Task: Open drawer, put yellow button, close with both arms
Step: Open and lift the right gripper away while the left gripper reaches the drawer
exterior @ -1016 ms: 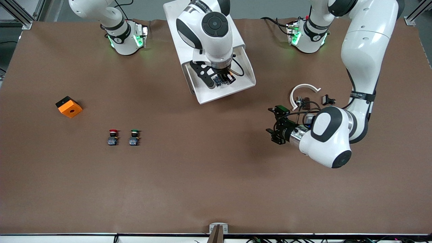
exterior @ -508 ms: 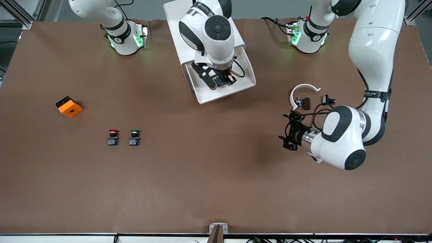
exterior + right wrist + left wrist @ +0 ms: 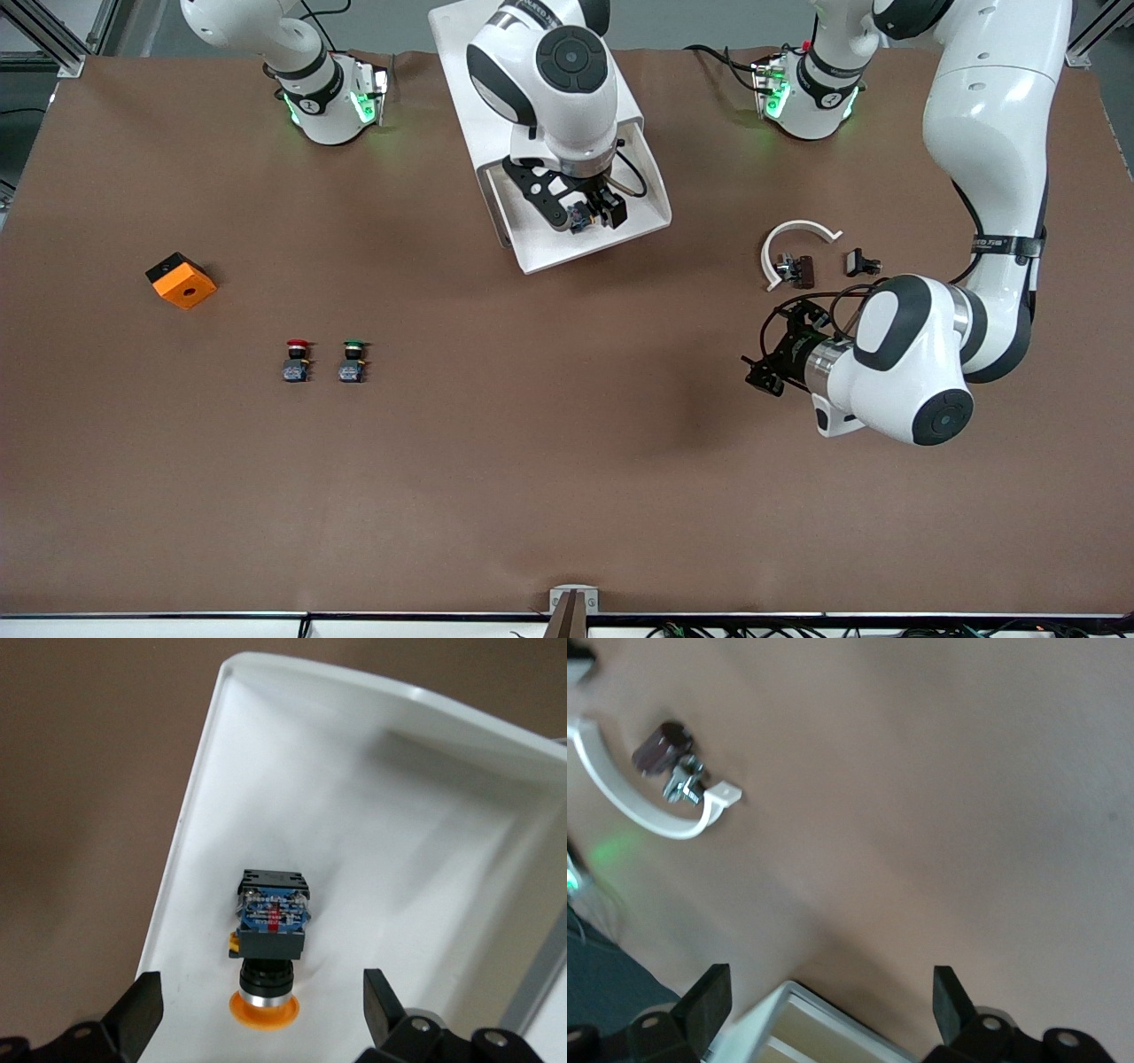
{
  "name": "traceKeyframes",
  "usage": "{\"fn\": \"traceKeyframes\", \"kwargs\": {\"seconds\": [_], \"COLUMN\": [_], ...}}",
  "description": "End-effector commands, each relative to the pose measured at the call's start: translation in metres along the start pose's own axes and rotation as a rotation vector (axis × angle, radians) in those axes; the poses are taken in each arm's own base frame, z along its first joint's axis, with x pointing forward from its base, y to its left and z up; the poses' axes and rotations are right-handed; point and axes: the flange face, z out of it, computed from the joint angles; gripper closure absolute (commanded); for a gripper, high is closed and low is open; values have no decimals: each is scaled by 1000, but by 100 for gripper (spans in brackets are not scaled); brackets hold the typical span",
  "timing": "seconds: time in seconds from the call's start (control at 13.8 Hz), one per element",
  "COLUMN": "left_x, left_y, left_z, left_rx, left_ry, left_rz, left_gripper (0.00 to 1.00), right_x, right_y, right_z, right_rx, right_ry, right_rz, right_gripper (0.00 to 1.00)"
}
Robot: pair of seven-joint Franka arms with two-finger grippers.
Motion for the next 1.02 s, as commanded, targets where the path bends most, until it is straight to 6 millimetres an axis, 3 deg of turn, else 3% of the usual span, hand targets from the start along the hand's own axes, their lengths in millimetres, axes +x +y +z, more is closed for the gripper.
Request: {"fn": "traceKeyframes", "kwargs": {"seconds": [0.0, 0.15, 0.29, 0.51, 0.65, 0.8, 0.94], "left_x": [-14, -35, -43, -72, -102, -148, -172], "left_y": [-19, -25, -27, -14, -4, 7, 14], "left_z": [-22, -37, -45, -46, -26, 11, 44], "left_rx": [-1, -9, -19, -63, -66, -95, -119], "left_ry": [38, 63, 75, 112, 210, 294, 309], "left_rz": [255, 472, 541, 604, 658, 726, 687], "left_gripper": [0, 0, 0, 0, 0, 0, 0], "right_x": [22, 48, 70, 129, 171, 221, 271], "right_y": [3, 18, 45, 80, 112, 150, 183], "right_z": [-46, -85, -119, -160, -185, -192, -190], "right_rx": [-31, -25, -66, -98, -78, -58, -39], "right_ry": [-24, -36, -42, -73, -92, -119, -139], "right_rz": [22, -27, -209, -407, -515, -618, -698], "right_gripper": [0, 0, 0, 0, 0, 0, 0]}}
